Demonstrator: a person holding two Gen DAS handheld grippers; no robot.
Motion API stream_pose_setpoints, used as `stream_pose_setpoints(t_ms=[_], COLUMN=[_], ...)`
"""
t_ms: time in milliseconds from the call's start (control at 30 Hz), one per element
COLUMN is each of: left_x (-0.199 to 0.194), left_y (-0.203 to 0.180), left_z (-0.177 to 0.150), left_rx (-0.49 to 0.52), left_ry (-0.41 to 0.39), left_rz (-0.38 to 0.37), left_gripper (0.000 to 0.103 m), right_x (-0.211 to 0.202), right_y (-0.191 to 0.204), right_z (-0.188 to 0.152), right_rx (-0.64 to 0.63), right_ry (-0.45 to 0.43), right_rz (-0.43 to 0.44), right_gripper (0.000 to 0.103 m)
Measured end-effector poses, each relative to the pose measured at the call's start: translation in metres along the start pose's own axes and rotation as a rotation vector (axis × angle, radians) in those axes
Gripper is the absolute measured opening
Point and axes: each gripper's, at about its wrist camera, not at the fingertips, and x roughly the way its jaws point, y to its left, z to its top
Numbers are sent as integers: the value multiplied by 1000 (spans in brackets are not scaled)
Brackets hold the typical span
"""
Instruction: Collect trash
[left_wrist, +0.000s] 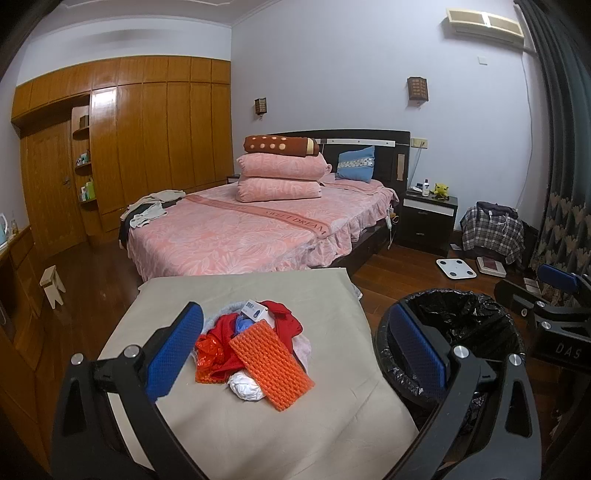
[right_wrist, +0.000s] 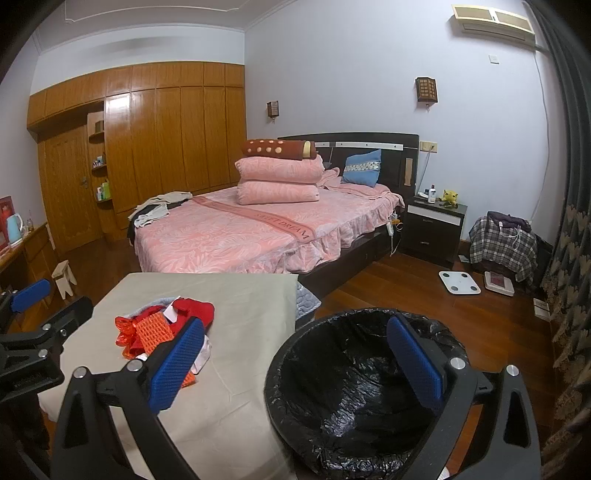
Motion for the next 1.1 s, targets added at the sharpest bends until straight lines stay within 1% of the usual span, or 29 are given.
stream_pose_setpoints(t_ms=[400,433,1100], left_x=[1,1,1], left_y=[4,5,0], left_z=[-1,-1,-1], left_rx=[2,2,-2], left_ry=[-1,-2,2], left_rz=[0,0,1], left_gripper=[98,98,98], right_x=[1,0,2], right_y=[0,3,3], right_z=[-4,-1,-4], right_rx=[-2,-1,-3], right_ry=[-2,3,0], right_rz=[-2,-1,1], right_gripper=[97,97,97])
